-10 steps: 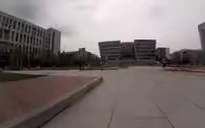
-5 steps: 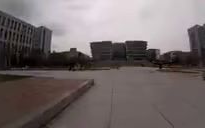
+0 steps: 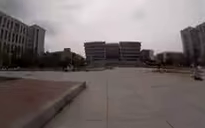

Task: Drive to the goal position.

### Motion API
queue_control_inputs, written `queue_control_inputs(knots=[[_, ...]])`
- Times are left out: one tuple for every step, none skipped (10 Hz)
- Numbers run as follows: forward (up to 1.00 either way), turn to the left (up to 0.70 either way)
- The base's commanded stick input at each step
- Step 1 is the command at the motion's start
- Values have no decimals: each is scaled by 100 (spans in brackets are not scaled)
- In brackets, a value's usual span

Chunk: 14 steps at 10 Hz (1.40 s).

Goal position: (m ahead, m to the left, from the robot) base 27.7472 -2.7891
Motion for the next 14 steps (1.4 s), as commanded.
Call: queue_control_inputs(knots=[[100, 0], [100, 0], [100, 0], [100, 0], [100, 0], [100, 0], [100, 0], [100, 0], [100, -13], [100, -27], [100, -27], [100, -27], [100, -27], [100, -27]])
